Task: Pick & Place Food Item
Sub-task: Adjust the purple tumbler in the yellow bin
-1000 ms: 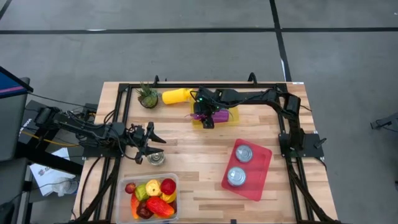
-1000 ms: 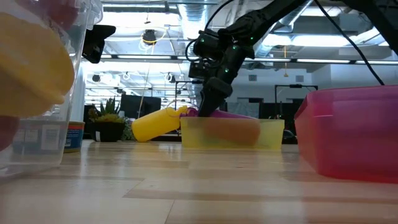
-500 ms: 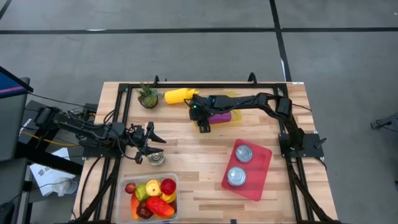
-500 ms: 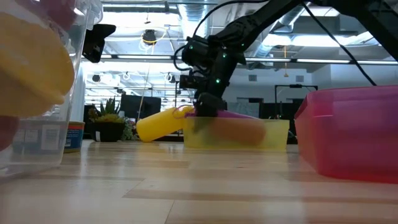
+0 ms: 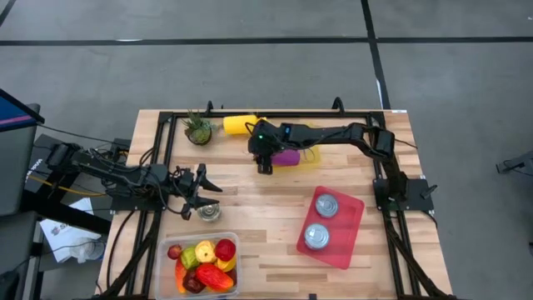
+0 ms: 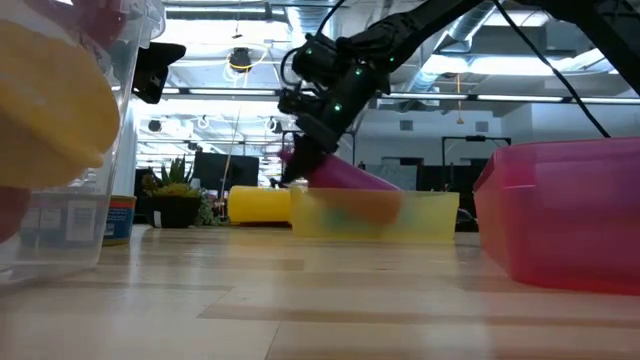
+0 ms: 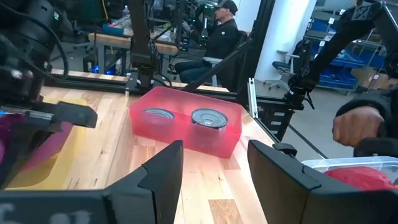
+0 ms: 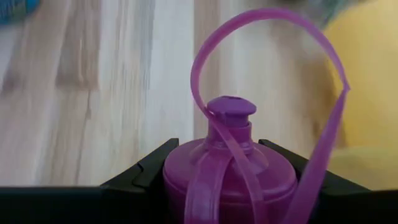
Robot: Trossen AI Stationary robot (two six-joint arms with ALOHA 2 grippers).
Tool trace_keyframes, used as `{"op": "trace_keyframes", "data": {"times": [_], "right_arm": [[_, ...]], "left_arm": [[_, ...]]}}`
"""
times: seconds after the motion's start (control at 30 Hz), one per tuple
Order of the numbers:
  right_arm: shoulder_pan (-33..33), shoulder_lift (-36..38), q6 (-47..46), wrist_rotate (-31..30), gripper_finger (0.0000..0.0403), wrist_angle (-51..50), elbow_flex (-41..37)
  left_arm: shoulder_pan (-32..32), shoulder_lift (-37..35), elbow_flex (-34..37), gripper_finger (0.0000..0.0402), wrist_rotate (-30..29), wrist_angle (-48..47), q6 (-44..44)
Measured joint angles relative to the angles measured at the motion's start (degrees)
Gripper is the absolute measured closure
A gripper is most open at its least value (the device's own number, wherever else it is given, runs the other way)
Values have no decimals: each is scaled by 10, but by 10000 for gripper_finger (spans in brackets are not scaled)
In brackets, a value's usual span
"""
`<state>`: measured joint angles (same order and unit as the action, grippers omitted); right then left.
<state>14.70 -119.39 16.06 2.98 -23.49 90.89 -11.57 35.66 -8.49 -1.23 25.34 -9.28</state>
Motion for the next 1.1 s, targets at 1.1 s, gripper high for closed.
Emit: {"op": "trace_keyframes", "data": {"times": [1.1], "right_arm": [[-26,87,-158,-93,210,1035,-436]], "left_arm": [[0,0,0,229,0,-23,5]]}}
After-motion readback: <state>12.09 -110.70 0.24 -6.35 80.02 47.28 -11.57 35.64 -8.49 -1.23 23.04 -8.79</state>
